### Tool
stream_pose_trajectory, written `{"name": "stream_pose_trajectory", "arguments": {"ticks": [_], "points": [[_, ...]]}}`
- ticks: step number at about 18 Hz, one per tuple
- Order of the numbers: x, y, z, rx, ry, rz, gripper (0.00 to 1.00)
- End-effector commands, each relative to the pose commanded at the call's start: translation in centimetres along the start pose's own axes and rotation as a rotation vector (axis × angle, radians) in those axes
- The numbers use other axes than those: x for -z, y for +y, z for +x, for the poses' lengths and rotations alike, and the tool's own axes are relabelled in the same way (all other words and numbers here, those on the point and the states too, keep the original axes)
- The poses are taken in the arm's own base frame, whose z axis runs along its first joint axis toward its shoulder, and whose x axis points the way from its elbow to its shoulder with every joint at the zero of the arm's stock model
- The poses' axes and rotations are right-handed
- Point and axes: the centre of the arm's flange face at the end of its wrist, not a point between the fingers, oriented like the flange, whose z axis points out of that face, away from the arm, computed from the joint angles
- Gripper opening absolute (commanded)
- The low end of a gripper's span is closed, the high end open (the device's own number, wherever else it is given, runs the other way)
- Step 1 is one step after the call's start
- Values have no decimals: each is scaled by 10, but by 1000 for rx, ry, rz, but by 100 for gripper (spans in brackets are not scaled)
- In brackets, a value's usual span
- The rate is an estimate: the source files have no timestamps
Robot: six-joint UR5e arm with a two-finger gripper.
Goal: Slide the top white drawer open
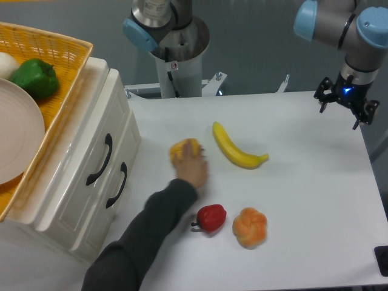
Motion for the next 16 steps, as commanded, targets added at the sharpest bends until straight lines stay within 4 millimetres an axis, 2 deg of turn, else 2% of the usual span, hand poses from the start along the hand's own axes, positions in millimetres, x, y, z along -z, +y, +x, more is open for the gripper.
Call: {"name": "stream_pose_trajectory", "arguments": {"ticks": [9,12,14,16], "points": [[-1,1,4,2,10,-11,100],[0,0,18,56,18,-9,100],[9,-17,31,143,11,-11,100],[12,-51,40,231,25,-7,100]]}}
